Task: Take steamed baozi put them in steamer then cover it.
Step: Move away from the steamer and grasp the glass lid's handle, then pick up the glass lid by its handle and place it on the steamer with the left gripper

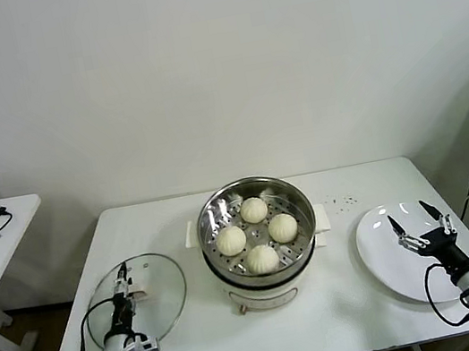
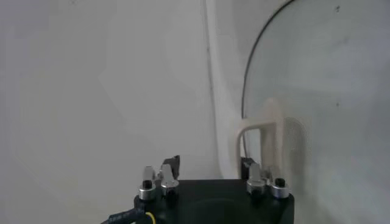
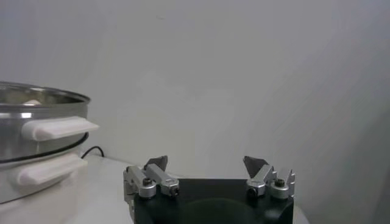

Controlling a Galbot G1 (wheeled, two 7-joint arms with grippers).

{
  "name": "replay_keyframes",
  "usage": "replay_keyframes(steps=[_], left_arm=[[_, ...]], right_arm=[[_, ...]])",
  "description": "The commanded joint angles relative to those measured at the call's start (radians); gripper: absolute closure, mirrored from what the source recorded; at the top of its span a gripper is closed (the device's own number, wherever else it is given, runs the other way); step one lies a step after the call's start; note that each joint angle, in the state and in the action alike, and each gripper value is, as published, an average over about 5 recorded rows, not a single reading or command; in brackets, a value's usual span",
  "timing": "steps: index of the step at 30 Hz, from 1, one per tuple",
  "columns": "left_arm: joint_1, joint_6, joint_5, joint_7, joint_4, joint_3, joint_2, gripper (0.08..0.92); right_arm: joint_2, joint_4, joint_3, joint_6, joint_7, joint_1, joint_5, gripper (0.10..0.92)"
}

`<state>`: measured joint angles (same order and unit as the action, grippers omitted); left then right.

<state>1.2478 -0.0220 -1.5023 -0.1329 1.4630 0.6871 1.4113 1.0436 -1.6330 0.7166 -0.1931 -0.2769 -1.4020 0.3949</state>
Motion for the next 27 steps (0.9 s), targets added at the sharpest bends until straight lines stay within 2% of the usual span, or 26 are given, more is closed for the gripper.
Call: replay_keyframes(steps=[1,7,14,20,27], left_arm=[[-0.004,-0.005,0.036,-0.001,-0.011,-0.004,-0.007,0.467],[0.018,-0.003,0.082,0.011,0.042,-0.006,-0.019,0.641],[0.080,0.039,0.174,0.019,0.188,-0.027,-0.060,0.826],[0.146,0.135,0.199,0.024,0.346,-0.026,-0.114,0.849],[0.233,0.335,0.204,0.048,0.583,-0.053,-0.221,0.849]], right_arm=[[0.005,0.009,0.002,-0.004,-0.004,0.006,-0.019,0.203],[0.008,0.018,-0.002,-0.011,-0.010,0.012,-0.037,0.203],[0.005,0.031,-0.002,-0.013,-0.022,0.023,-0.038,0.203],[0.001,0.040,-0.005,-0.013,-0.018,0.041,-0.040,0.203],[-0.009,0.062,-0.014,-0.014,-0.007,0.072,-0.049,0.203]])
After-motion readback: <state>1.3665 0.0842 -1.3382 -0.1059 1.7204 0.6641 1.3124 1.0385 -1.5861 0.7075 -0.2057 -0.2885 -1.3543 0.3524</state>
